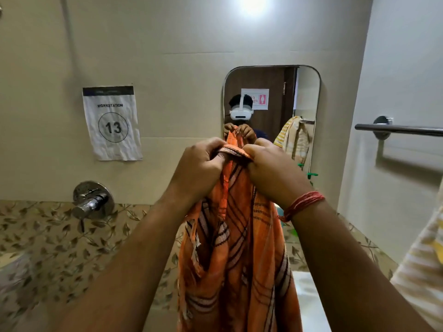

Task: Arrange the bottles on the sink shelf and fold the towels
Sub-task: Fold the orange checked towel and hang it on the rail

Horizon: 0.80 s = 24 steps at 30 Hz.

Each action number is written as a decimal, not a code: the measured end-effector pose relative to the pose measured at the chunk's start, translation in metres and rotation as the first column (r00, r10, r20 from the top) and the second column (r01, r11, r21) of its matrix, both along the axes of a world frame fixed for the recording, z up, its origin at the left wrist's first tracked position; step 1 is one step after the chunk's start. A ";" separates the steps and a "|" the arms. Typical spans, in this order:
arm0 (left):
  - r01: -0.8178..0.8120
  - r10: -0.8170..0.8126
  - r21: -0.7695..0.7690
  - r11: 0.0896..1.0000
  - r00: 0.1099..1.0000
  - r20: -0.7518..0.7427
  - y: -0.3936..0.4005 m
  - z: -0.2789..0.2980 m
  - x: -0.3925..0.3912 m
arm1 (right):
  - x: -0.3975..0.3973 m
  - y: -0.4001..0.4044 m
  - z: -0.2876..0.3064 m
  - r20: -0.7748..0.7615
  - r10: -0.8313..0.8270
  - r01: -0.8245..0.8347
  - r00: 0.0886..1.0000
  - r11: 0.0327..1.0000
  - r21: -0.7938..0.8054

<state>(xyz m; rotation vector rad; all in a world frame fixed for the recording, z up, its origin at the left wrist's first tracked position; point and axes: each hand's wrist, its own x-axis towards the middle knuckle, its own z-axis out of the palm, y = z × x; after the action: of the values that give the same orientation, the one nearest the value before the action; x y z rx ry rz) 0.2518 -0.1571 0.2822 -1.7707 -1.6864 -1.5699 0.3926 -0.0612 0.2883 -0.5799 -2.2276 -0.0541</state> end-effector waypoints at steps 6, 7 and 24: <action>0.090 -0.155 0.171 0.981 0.896 0.416 -0.003 0.002 0.004 | 0.008 0.008 -0.014 -0.013 -0.052 0.051 0.999 0.998 -0.031; 0.127 -0.207 0.199 0.972 0.860 0.466 -0.004 0.003 0.005 | 0.009 0.010 -0.015 0.004 -0.060 0.060 0.998 0.996 -0.061; 0.109 -0.108 -0.011 0.994 0.957 -0.268 0.007 0.000 0.020 | 0.014 0.010 0.004 -0.464 0.296 -0.545 0.835 0.562 -0.622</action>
<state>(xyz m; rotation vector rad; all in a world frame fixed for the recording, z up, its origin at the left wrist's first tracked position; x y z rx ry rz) 0.2722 -0.1505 0.2825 -2.0009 -1.4811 -1.2989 0.4061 -0.0507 0.2925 -0.3860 -1.9428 1.1852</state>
